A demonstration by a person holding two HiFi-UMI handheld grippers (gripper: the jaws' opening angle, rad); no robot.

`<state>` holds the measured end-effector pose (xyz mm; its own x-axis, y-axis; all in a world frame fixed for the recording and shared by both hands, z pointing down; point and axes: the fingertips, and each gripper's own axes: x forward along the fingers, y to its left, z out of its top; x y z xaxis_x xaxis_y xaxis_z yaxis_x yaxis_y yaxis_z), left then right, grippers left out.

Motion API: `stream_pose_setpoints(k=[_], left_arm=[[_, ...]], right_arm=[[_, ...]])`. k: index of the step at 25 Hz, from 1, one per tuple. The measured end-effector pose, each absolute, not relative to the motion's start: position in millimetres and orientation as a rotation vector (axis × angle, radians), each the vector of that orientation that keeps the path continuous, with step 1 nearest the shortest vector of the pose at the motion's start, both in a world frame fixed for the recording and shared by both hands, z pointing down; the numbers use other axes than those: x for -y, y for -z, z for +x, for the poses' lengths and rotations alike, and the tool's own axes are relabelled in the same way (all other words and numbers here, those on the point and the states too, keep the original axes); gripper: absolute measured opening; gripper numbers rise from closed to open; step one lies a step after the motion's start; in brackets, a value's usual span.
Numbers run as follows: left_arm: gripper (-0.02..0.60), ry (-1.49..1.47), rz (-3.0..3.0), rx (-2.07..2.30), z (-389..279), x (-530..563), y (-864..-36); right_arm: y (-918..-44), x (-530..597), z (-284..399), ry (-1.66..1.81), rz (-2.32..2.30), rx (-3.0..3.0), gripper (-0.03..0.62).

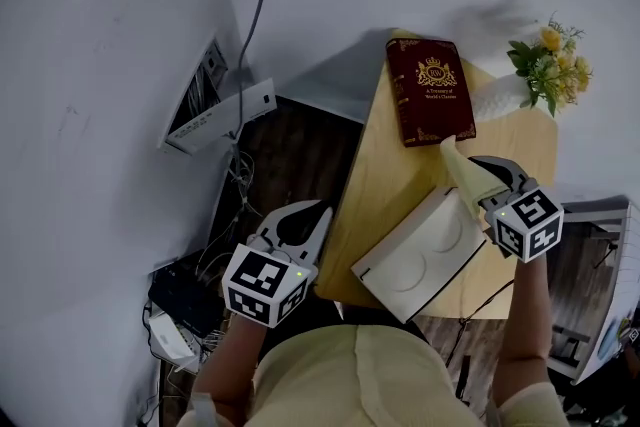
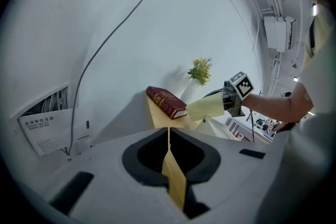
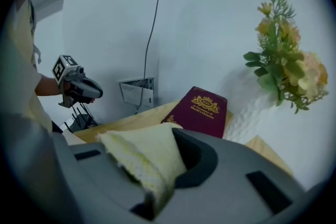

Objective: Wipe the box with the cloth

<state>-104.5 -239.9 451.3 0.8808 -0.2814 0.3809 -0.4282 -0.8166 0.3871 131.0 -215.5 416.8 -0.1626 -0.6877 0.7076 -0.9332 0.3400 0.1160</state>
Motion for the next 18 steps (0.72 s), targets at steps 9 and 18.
stream_pose_setpoints(k=[9, 18], left_arm=[[0.026, -0.436, 2.568, 0.474, -104, 240, -458], [0.026, -0.443, 2.573, 0.47, -92, 228, -460]], right_arm=[[-461, 209, 99, -0.591, 0.987, 1.893, 0.031], [-482, 203, 83, -0.665, 0.756, 1.865, 0.031]])
